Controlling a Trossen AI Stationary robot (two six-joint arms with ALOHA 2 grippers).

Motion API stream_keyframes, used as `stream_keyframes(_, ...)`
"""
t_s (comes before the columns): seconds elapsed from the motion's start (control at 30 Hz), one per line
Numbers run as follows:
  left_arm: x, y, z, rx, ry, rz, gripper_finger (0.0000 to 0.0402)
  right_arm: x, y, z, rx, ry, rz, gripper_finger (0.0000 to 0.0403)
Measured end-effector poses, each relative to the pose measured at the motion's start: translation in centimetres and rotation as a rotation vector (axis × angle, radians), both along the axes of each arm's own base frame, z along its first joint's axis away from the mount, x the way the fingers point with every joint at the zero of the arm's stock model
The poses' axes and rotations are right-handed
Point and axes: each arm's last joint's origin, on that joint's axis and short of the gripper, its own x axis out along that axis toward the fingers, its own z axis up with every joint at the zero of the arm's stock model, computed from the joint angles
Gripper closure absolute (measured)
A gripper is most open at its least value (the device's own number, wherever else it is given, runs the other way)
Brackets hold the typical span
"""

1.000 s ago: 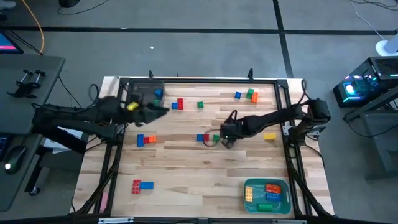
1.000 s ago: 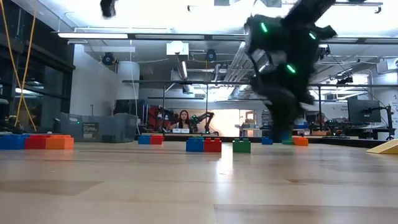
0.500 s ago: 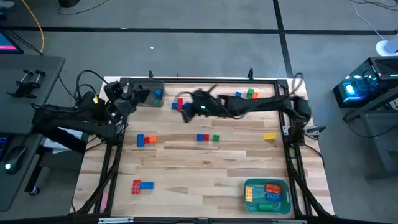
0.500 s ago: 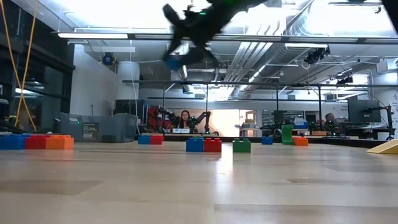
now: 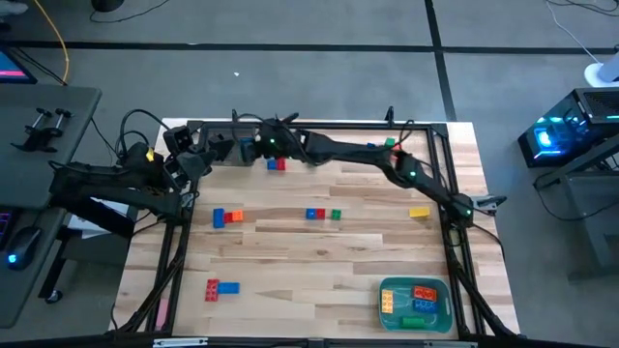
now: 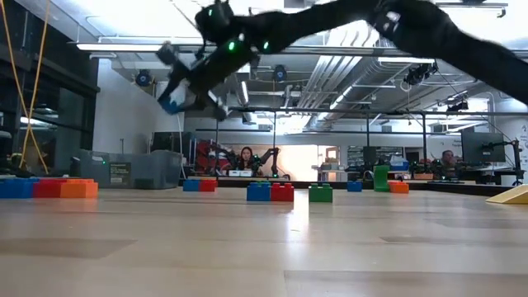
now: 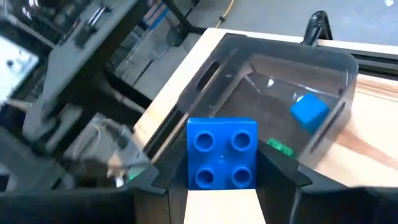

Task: Sort blocks by size
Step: Put the bottom right blue game piece into the black bin

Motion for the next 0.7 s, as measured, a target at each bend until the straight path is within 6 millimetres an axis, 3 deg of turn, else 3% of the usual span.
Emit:
stream_keyframes(0.17,0.0,0.0,0.0,0.0,0.003,0.001,0.0131,0.4,-2.2,-2.4,0.106,-0.214,-0.059,0.0265)
stream_keyframes(0.3,0.2,0.0,-0.1,0.0,0.014,0.001,0.0131,0.7,-3.1,-3.9,0.182,-0.281,-0.078,0.0257)
stream_keyframes(0.53,0.6,0.1,-0.4,-0.018,0.031,0.024,0.0131,0.7,-3.8,-3.7,0.211,-0.337,0.004,0.0085)
stream_keyframes(0.7,1.1,0.1,-0.6,-0.019,0.046,0.027,0.0131,0.3,-5.4,-2.6,0.243,-0.408,0.101,0.0038)
